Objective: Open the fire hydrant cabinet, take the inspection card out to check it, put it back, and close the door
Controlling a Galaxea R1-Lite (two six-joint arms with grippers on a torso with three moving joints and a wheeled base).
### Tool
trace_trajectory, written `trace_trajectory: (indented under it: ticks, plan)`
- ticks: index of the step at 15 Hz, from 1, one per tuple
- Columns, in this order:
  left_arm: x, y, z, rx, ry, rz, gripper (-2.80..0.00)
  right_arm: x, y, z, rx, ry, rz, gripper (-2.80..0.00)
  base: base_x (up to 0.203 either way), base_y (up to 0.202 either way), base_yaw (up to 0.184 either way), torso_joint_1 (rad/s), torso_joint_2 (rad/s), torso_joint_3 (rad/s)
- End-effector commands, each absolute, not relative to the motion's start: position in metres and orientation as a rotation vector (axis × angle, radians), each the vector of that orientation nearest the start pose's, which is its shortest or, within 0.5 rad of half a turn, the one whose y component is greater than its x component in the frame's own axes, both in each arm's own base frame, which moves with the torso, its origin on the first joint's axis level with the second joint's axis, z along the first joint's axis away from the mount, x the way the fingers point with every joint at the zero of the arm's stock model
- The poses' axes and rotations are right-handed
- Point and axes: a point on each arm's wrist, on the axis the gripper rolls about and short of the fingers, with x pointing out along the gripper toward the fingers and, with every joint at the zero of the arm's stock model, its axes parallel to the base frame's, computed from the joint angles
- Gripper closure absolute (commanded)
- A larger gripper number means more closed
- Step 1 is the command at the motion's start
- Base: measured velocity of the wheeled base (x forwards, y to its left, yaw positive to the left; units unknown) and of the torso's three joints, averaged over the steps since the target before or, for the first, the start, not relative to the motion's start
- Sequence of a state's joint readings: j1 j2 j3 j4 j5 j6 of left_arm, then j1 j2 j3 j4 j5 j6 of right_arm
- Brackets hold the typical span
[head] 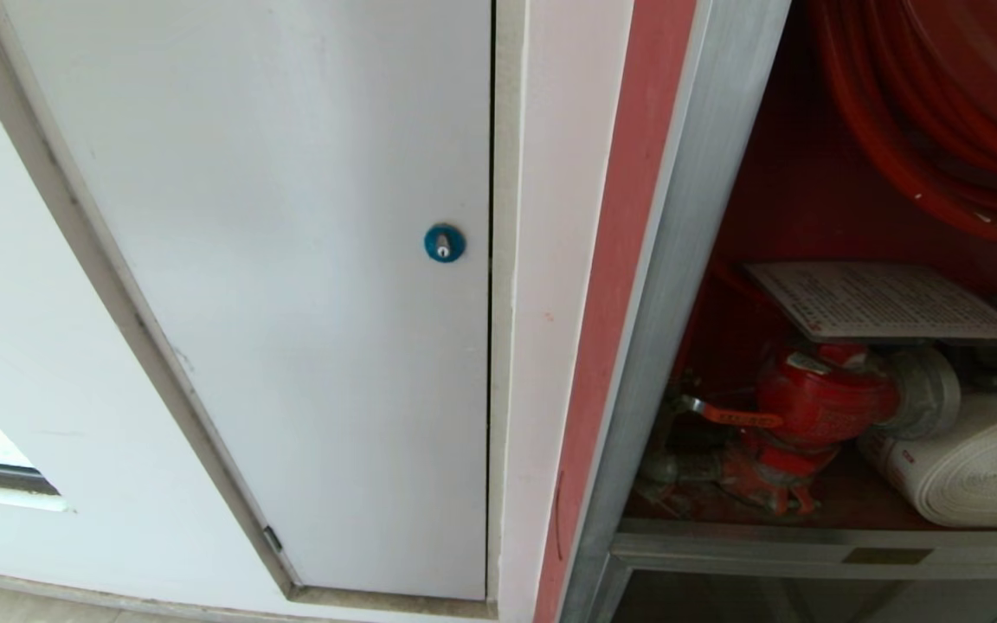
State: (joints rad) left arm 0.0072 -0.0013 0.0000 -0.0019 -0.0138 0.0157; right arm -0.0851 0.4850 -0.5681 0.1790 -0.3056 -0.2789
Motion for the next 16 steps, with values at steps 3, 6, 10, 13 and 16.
trace_trajectory:
  ticks: [3, 6, 10, 13, 16]
  plan:
    - [-0.023, 0.0, 0.075, 0.016, -0.001, -0.006, 0.0, -0.025, -0.004, 0.195, -0.009, 0.059, -0.338, 0.0, 0.0, 0.0, 0.0, 0.0, 0.0, 0.0]
    - [-0.023, 0.0, 0.075, 0.015, 0.0, -0.006, 0.0, -0.029, -0.003, 0.172, 0.001, 0.106, -0.274, 0.0, 0.0, 0.0, 0.0, 0.0, 0.0, 0.0]
    - [-0.023, 0.0, 0.075, 0.015, 0.0, -0.006, 0.0, -0.029, -0.005, 0.162, -0.003, 0.114, -0.145, 0.0, 0.0, 0.0, 0.0, 0.0, 0.0, 0.0]
    - [-0.023, 0.0, 0.075, 0.015, -0.002, -0.006, 0.0, -0.022, -0.005, 0.136, 0.025, 0.105, -0.148, 0.0, 0.0, 0.0, 0.0, 0.0, 0.0, 0.0]
    - [-0.023, 0.0, 0.075, 0.016, -0.002, -0.006, 0.0, -0.013, -0.004, 0.119, 0.071, -0.001, -0.151, 0.0, 0.0, 0.0, 0.0, 0.0, 0.0, 0.0]
